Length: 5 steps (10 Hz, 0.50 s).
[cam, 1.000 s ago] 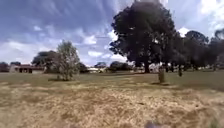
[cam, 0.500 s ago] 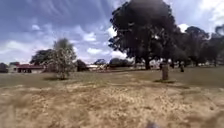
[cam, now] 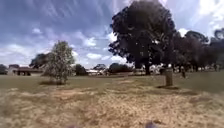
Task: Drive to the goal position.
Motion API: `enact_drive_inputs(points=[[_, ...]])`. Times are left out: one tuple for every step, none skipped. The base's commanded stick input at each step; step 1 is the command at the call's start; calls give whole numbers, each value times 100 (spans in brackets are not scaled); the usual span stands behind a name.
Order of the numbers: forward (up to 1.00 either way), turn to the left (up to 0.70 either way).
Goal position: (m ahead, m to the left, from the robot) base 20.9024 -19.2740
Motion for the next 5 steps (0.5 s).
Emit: enact_drive_inputs(points=[[70,0],[70,0],[70,0],[70,0],[70,-23]])
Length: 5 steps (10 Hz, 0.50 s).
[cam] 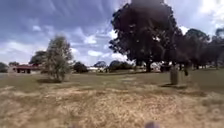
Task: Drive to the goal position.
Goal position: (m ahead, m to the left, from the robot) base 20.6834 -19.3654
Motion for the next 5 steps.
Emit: enact_drive_inputs(points=[[70,-35],[70,-35],[70,-35],[70,-17],[70,-4]])
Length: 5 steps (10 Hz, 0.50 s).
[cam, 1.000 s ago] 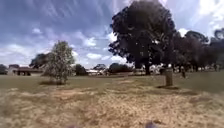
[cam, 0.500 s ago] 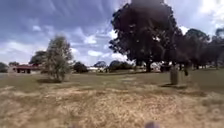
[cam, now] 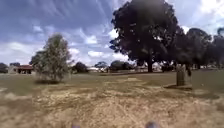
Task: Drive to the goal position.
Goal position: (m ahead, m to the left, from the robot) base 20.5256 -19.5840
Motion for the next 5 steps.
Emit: enact_drive_inputs(points=[[70,0],[70,0],[70,0],[70,0],[70,0]])
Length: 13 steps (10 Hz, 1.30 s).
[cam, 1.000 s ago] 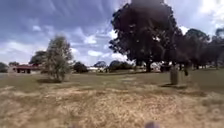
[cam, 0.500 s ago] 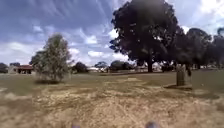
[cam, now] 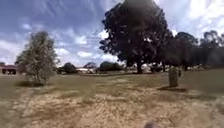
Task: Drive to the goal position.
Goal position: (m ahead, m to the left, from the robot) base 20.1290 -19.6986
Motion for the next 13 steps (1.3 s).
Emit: enact_drive_inputs(points=[[70,0],[70,0],[70,0],[70,0],[70,0],[70,0],[70,0],[70,0],[70,0],[70,0],[70,0],[70,0],[70,0]])
